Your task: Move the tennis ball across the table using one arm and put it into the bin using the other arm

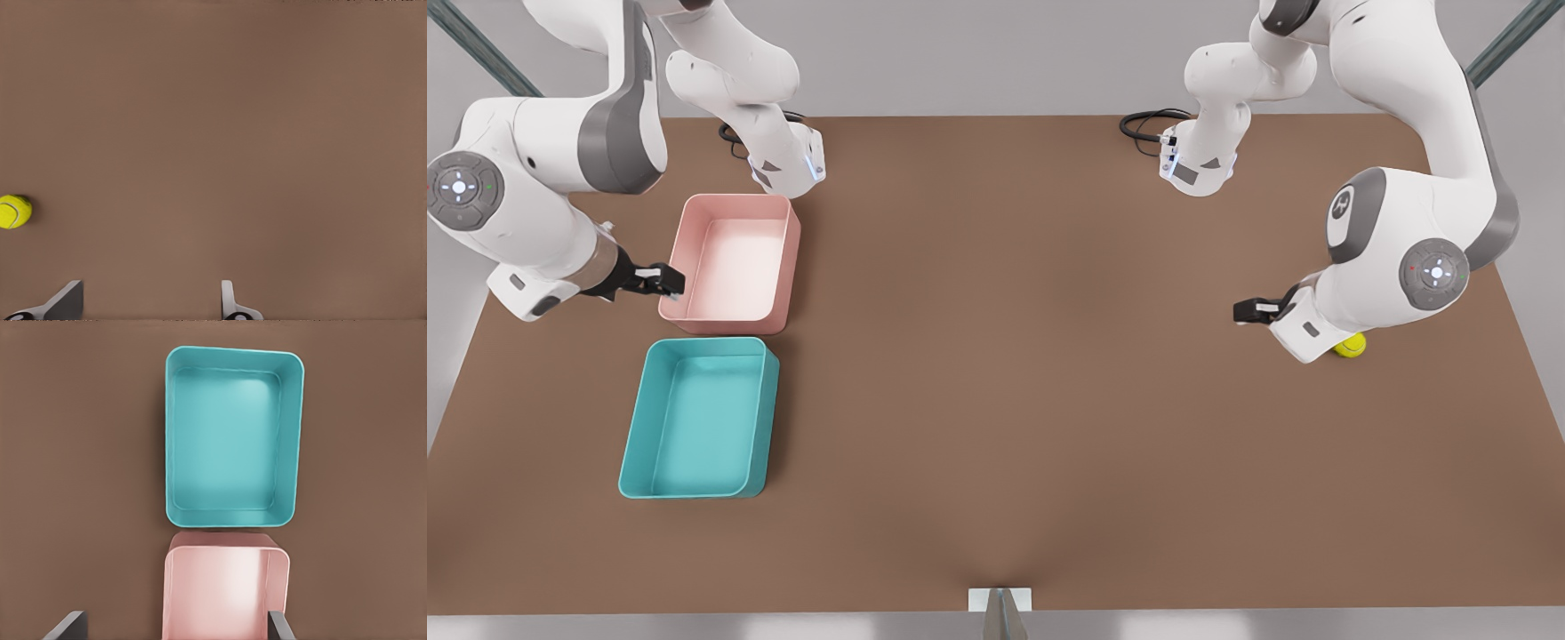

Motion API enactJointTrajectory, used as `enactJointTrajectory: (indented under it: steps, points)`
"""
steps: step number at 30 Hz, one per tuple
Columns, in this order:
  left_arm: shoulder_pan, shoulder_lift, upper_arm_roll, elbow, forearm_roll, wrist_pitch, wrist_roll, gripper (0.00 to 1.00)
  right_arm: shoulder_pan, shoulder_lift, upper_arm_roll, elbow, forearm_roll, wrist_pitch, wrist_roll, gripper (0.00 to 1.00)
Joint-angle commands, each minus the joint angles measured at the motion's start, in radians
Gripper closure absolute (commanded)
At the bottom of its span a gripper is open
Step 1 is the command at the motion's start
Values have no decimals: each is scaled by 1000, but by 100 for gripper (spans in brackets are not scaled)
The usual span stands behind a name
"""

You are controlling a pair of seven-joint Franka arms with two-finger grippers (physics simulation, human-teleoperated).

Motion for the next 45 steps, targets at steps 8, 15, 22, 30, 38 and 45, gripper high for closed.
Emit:
enactJointTrajectory:
  steps: [8,15,22,30,38,45]
  points:
    - [50,-1,195,-181,108,182,754,79,19,60,-32,-43,7,50,79,0]
    - [212,48,248,-411,182,638,1945,79,-9,90,-33,-38,4,101,63,0]
    - [332,106,248,-462,133,802,2464,79,-22,98,-33,-25,20,116,43,0]
    - [413,197,247,-457,287,748,2525,79,-22,104,-32,-26,29,122,43,0]
    - [466,235,213,-498,325,800,2439,79,-29,110,-32,-28,47,122,42,0]
    - [519,230,219,-587,333,992,2158,79,-27,113,-32,-31,55,121,42,0]
